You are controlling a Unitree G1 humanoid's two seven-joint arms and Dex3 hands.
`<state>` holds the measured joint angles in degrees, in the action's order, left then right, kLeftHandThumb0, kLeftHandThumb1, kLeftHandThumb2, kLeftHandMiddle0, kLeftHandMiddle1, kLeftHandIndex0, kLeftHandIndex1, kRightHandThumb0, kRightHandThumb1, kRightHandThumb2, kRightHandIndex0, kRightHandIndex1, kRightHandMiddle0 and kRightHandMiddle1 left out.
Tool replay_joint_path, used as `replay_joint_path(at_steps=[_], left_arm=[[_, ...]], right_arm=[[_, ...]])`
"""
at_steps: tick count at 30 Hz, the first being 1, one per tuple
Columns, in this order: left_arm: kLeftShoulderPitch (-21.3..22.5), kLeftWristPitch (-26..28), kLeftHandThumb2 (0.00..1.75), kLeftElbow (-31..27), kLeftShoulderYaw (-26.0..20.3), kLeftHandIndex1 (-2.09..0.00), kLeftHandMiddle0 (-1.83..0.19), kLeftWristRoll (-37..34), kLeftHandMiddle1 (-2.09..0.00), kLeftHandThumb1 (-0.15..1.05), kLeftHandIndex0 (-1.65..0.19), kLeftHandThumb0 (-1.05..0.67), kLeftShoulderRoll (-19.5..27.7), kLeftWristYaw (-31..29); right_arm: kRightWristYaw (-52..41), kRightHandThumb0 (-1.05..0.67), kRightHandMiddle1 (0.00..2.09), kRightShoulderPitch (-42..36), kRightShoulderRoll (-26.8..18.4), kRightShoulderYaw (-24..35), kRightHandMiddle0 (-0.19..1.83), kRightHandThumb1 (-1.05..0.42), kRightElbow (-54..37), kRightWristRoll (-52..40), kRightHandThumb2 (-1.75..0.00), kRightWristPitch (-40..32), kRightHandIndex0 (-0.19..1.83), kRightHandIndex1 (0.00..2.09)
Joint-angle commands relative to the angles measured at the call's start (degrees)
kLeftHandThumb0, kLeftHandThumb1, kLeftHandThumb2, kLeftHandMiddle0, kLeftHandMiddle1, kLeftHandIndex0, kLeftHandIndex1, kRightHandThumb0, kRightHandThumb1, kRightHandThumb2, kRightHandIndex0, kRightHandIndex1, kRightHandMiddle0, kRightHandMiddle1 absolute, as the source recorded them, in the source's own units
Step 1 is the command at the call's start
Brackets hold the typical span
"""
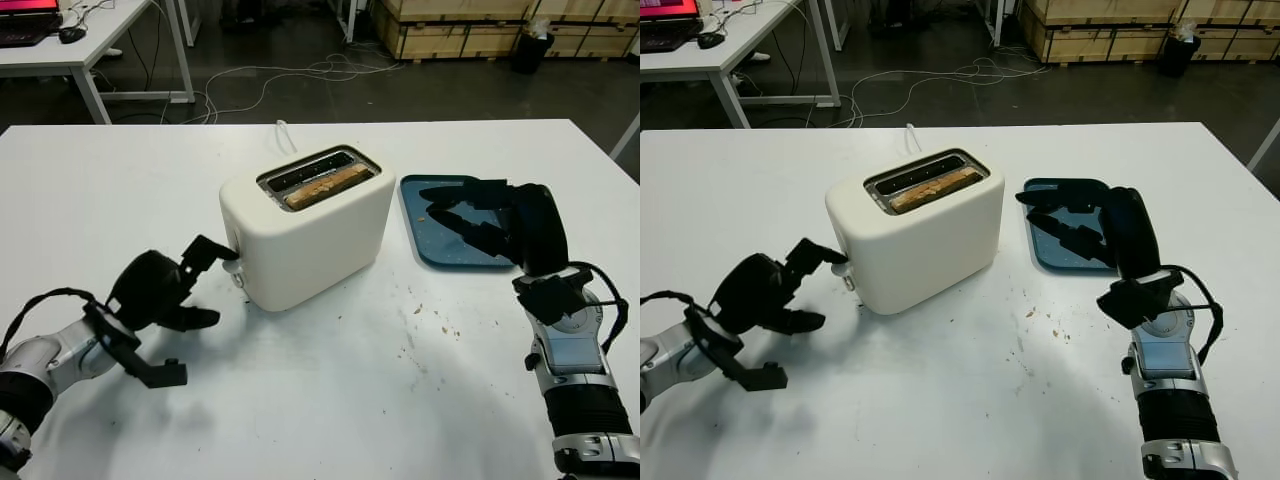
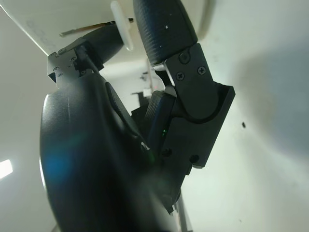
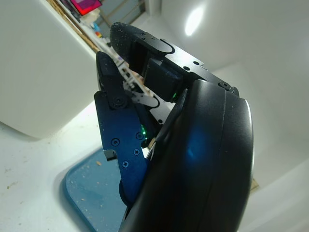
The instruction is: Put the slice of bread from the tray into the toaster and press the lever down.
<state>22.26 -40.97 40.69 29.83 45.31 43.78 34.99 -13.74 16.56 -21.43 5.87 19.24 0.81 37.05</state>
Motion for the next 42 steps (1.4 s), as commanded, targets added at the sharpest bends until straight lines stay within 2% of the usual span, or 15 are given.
replay_joint_path(at_steps=[1, 2, 4, 6, 8, 9, 14, 15, 16, 18, 19, 21, 23, 42], left_arm=[[-2.6, 16.2, 0.34, 7.6, 12.0, -0.98, -1.57, 7.4, -1.19, 0.92, -1.27, -1.05, -9.2, -37.9], [-2.2, 15.7, 0.19, 7.0, 12.4, -0.73, -1.57, 6.5, -1.01, 0.91, -1.36, -1.05, -8.9, -41.7], [-2.0, 15.2, 0.08, 6.0, 13.0, -0.48, -1.57, 5.1, -0.83, 0.91, -1.41, -1.05, -8.6, -45.8], [-2.4, 15.1, 0.05, 5.5, 13.1, -0.32, -1.57, 3.5, -0.75, 0.92, -1.47, -1.05, -8.7, -47.4], [-2.6, 15.4, 0.04, 5.2, 13.3, -0.25, -1.57, 2.8, -0.7, 0.91, -1.5, -1.05, -8.6, -48.0], [-2.6, 15.4, 0.04, 5.2, 13.5, -0.22, -1.57, 2.8, -0.81, 0.92, -1.52, -1.05, -8.5, -47.7], [-0.8, 17.9, 0.08, 3.8, 14.1, -0.2, -1.57, 4.2, -0.89, 0.92, -1.56, -1.05, -7.9, -48.7], [-0.3, 17.9, 0.1, 3.7, 14.1, -0.25, -1.57, 4.6, -0.91, 0.92, -1.57, -1.05, -7.8, -47.9], [0.0, 17.7, 0.21, 3.7, 13.9, -0.39, -1.57, 4.7, -0.98, 0.92, -1.57, -1.05, -7.6, -47.2], [0.1, 16.9, 0.28, 4.2, 13.2, -0.49, -1.57, 3.6, -1.06, 0.92, -1.57, -1.05, -7.6, -45.8], [0.0, 17.7, 0.3, 6.0, 13.0, -0.47, -1.55, 2.4, -0.98, 0.9, -1.5, -1.05, -9.0, -47.2], [-0.3, 19.8, 0.14, 9.0, 13.1, -0.33, -1.56, 1.2, -0.62, 0.92, -1.43, -1.05, -11.6, -49.6], [-0.2, 20.6, 0.1, 9.8, 13.4, -0.28, -1.57, 0.9, -0.52, 0.92, -1.43, -1.05, -12.3, -50.3], [0.3, 20.6, 0.09, 10.5, 14.1, -0.18, -1.57, 0.0, -0.48, 0.92, -1.47, -1.05, -12.5, -50.5]], right_arm=[[-0.3, -0.27, 0.02, 0.7, -1.5, 0.2, 1.15, -0.92, 0.4, 1.0, -0.01, 0.5, 0.87, 0.86], [-0.5, -0.27, 0.02, 0.7, -1.4, 0.1, 1.15, -0.92, 0.3, 0.6, -0.01, 0.3, 0.87, 0.86], [-0.9, -0.27, 0.01, 0.7, -1.2, -0.1, 1.14, -0.92, 0.1, 0.1, -0.01, -0.2, 0.86, 0.86], [-0.7, -0.26, 0.01, 0.7, -1.2, -0.2, 1.14, -0.92, -0.1, 0.6, -0.01, -0.5, 0.86, 0.86], [-0.5, -0.26, 0.01, 0.8, -1.3, -0.2, 1.14, -0.92, 0.0, 0.9, -0.01, -0.1, 0.86, 0.86], [-0.5, -0.26, 0.02, 0.9, -1.4, -0.2, 1.15, -0.92, 0.1, 1.0, -0.01, 0.0, 0.86, 0.86], [-1.0, -0.27, 0.02, 0.9, -1.5, -0.1, 1.15, -0.92, -0.3, 0.2, -0.01, -0.8, 0.86, 0.84], [-1.1, -0.27, 0.02, 1.0, -1.5, -0.1, 1.15, -0.92, -0.3, 0.1, -0.02, -0.8, 0.86, 0.84], [-1.1, -0.27, 0.02, 1.0, -1.5, -0.2, 1.15, -0.92, -0.3, 0.2, -0.02, -0.8, 0.86, 0.84], [-0.5, -0.27, 0.02, 1.0, -1.4, -0.3, 1.15, -0.92, -0.7, 1.1, -0.02, -1.0, 0.87, 0.84], [-0.4, -0.26, 0.02, 1.0, -1.3, -0.4, 1.15, -0.92, -0.7, 1.3, -0.02, -0.9, 0.87, 0.84], [-0.5, -0.26, 0.01, 1.1, -1.3, -0.5, 1.15, -0.92, -0.3, 1.2, -0.02, -0.5, 0.88, 0.84], [-0.6, -0.26, 0.01, 1.2, -1.4, -0.4, 1.14, -0.92, 0.0, 1.1, -0.02, -0.3, 0.88, 0.84], [-0.6, -0.26, 0.01, 1.2, -1.3, -0.4, 1.14, -0.92, 0.1, 1.2, -0.02, -0.2, 0.88, 0.84]])
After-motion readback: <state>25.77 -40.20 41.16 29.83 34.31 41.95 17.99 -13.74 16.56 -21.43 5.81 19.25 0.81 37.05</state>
